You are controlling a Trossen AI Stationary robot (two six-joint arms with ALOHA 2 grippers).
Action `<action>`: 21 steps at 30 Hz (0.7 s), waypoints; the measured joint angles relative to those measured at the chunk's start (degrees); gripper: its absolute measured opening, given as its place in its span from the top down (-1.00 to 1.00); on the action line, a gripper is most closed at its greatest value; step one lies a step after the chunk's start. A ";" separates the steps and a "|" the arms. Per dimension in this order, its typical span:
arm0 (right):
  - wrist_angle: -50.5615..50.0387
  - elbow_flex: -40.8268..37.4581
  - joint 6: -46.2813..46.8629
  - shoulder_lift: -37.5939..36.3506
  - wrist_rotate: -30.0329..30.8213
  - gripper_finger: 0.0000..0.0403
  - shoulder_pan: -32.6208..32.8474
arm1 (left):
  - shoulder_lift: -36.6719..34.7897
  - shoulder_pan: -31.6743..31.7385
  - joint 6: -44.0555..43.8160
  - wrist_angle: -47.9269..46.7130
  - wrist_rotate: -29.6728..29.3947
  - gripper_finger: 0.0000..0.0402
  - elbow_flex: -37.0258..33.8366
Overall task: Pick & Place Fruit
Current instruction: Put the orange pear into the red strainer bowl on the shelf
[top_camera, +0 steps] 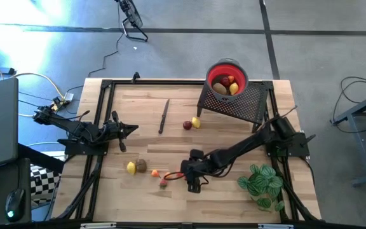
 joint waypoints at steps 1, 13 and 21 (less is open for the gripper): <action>0.27 0.00 0.04 0.21 -0.02 -0.17 0.00 | 0.00 -0.01 -0.06 0.01 0.00 1.00 0.00; 0.49 0.00 0.02 0.26 0.00 -0.04 -0.02 | 0.00 -0.01 -1.36 -0.01 0.00 1.00 0.00; 0.49 0.00 0.02 0.26 0.00 0.25 -0.02 | 0.00 0.01 -1.36 -0.01 0.00 1.00 -0.04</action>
